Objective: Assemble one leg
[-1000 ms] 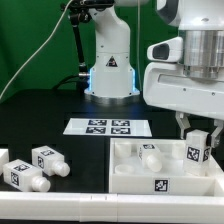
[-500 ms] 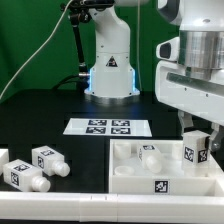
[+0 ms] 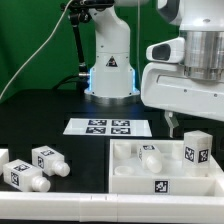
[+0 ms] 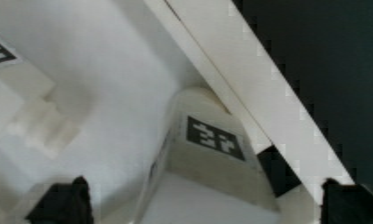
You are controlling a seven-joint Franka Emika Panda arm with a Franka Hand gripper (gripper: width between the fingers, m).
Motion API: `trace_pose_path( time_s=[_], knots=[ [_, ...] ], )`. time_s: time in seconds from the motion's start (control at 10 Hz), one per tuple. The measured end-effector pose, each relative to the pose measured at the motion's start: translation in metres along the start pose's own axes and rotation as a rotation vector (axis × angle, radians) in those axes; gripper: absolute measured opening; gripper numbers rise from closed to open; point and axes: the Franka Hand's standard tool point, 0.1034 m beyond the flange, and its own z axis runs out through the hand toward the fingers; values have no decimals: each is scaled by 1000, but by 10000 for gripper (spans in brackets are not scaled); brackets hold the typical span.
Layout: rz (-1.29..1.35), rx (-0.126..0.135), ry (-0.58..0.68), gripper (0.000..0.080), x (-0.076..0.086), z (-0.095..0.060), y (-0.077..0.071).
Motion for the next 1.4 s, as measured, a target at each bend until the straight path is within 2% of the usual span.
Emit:
trace_pose_path(
  time_s=[0.4,0.7,1.0,1.1,1.2,1.3,1.4],
  knots=[
    [-390,-7,5,649,0,0,0],
    [-753,-3,27,649,5,1,2],
    [-839,-10,27,616,7,2,4],
    [-832,-10,27,412,7,2,4],
    [-812,-9,27,412,7,2,4],
    [-812,-9,28,283,7,2,4],
    [-811,-9,28,284,7,1,4]
  ],
)
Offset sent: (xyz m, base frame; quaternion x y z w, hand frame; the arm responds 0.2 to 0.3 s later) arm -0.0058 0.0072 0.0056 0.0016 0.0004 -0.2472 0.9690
